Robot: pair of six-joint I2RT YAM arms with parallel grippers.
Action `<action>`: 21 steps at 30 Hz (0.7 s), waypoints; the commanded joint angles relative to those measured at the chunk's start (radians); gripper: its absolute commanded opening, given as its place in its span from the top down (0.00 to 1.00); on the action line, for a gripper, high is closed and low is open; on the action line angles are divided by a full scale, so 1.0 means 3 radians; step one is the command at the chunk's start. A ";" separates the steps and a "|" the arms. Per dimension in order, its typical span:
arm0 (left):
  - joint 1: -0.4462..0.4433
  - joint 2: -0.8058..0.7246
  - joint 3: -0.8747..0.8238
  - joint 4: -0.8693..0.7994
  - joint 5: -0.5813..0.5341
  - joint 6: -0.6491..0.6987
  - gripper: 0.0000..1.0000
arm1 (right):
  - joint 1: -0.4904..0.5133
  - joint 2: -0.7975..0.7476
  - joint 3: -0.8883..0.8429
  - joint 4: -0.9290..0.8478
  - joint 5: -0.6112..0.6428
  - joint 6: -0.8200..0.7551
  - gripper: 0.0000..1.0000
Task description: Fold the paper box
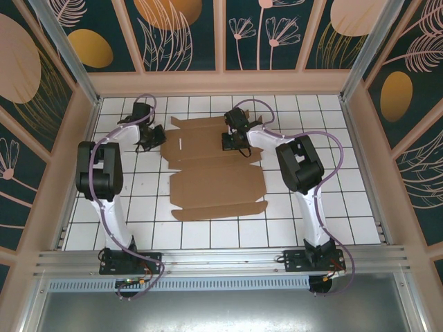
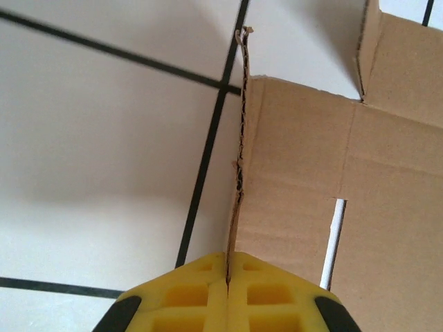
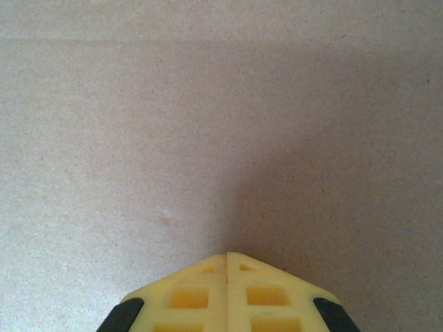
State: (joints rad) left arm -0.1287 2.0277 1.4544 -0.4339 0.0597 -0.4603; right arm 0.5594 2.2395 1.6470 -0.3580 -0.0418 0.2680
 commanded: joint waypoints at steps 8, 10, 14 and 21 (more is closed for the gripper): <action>-0.0630 0.0575 0.0723 -0.0820 -0.1296 0.0209 0.97 | 0.0068 0.0302 -0.0097 -0.0558 0.0103 -0.0029 1.00; -0.0704 0.0627 0.0726 -0.0802 -0.1231 0.0191 0.95 | 0.0071 0.0311 -0.0096 -0.0553 0.0097 -0.0024 1.00; -0.0770 0.0669 0.0679 -0.0703 -0.0977 0.0103 0.91 | 0.0068 0.0333 -0.0094 -0.0559 0.0096 -0.0019 1.00; -0.0733 0.0349 0.0708 -0.0633 -0.0964 0.0147 0.66 | 0.0053 0.0280 -0.0116 -0.0560 0.0120 -0.0019 1.00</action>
State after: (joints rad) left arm -0.3386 2.1780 1.6646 -0.6052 -0.2893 -0.4175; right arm 0.5644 2.2417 1.6539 -0.3698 -0.0193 0.2684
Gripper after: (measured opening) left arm 0.312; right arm 0.050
